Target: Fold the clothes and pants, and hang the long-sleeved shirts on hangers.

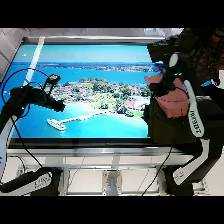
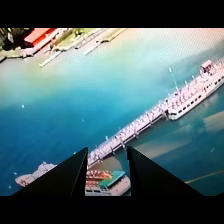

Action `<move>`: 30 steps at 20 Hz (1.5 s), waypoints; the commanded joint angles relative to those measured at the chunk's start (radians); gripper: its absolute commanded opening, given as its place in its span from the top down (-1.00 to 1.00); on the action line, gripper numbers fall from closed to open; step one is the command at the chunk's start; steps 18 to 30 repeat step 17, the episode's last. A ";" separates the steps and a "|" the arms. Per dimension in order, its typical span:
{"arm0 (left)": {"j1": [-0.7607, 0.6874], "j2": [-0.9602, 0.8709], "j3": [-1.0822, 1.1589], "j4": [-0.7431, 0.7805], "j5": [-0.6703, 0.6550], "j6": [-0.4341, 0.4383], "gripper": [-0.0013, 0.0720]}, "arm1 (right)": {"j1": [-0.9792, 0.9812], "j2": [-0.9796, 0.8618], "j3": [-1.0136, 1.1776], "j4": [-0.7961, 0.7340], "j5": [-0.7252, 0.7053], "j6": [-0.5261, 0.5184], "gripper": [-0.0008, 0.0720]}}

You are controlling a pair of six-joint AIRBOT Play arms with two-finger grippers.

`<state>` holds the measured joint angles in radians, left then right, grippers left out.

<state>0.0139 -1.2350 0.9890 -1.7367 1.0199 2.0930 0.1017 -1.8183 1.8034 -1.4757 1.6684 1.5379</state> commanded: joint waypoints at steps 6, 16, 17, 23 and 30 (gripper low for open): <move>0.000 -0.001 0.000 0.000 0.000 0.000 0.18 | 0.100 -0.020 0.031 0.017 0.014 0.017 0.43; 0.000 -0.001 0.000 0.000 0.000 0.000 0.18 | 0.099 -0.020 0.036 0.016 0.014 0.017 0.43; 0.000 -0.001 0.000 0.000 0.000 0.000 0.18 | 0.099 -0.020 0.036 0.016 0.014 0.017 0.43; 0.000 -0.001 0.000 0.000 0.000 0.000 0.18 | 0.099 -0.020 0.036 0.016 0.014 0.017 0.43; 0.000 -0.001 0.000 0.000 0.000 0.000 0.18 | 0.099 -0.020 0.036 0.016 0.014 0.017 0.43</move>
